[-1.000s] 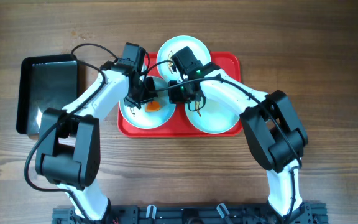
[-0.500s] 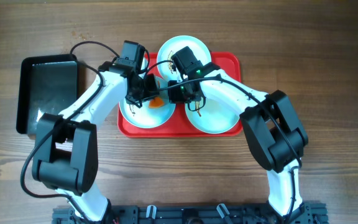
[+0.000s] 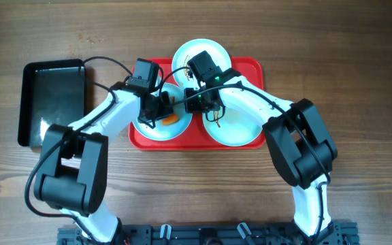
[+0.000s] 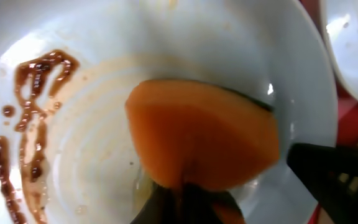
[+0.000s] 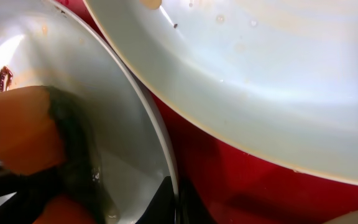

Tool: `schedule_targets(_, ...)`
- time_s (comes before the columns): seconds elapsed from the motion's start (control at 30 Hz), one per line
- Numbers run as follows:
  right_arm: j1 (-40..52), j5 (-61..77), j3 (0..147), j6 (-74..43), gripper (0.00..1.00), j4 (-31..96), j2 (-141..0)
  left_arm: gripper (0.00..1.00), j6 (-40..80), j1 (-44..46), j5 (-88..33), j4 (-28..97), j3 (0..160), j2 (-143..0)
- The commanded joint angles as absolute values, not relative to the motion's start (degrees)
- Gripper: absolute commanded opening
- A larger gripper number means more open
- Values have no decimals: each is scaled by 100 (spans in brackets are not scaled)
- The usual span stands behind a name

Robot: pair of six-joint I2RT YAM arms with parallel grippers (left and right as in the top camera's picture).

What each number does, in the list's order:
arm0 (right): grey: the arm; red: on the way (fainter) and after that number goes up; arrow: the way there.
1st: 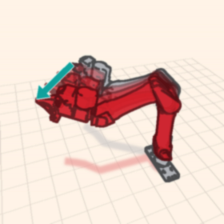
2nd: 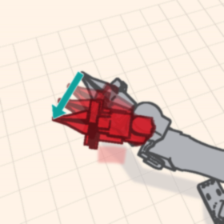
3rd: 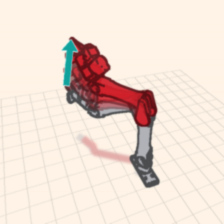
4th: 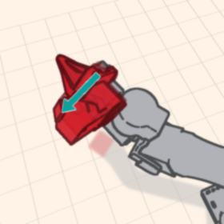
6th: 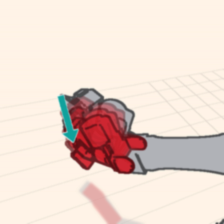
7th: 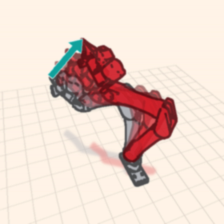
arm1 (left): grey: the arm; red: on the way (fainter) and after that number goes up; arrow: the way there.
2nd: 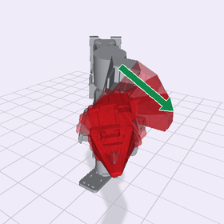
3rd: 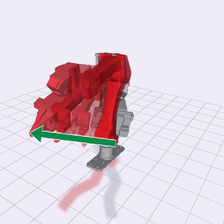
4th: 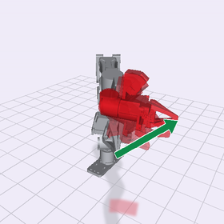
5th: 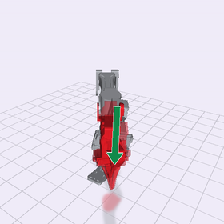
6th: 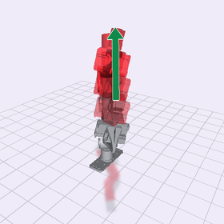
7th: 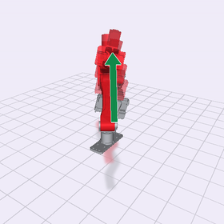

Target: Clean dirty plates on tray and stack at the side

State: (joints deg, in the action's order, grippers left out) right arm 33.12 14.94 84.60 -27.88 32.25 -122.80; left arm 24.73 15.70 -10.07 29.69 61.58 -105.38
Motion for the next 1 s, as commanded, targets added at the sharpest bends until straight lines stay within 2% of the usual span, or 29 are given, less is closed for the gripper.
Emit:
schedule_targets(0.0, 3304, 1332, 8385, -2864, 4, 3218, -12453, 4, 2488, 1586, 156, 3103, 5745, -10604)
schedule_targets(0.3, 3304, 1332, 8385, -2864, 4, 3216, -12453, 4, 2486, 1586, 1645, 3105, 5625, -10602)
schedule_targets(0.53, 3304, 1330, 8385, -2862, 4, 3216, -12453, 4, 2484, 1588, 2156, 3229, 5734, -10401)
schedule_targets(0.7, 3304, 1330, 8385, -2862, 4, 3214, -12453, 4, 2484, 1592, 1911, 3367, 5968, -10082)
schedule_targets(0.97, 3304, 1332, 8385, -2864, 4, 3194, -12453, 4, 2445, 1592, 113, 3127, 5992, -9679)
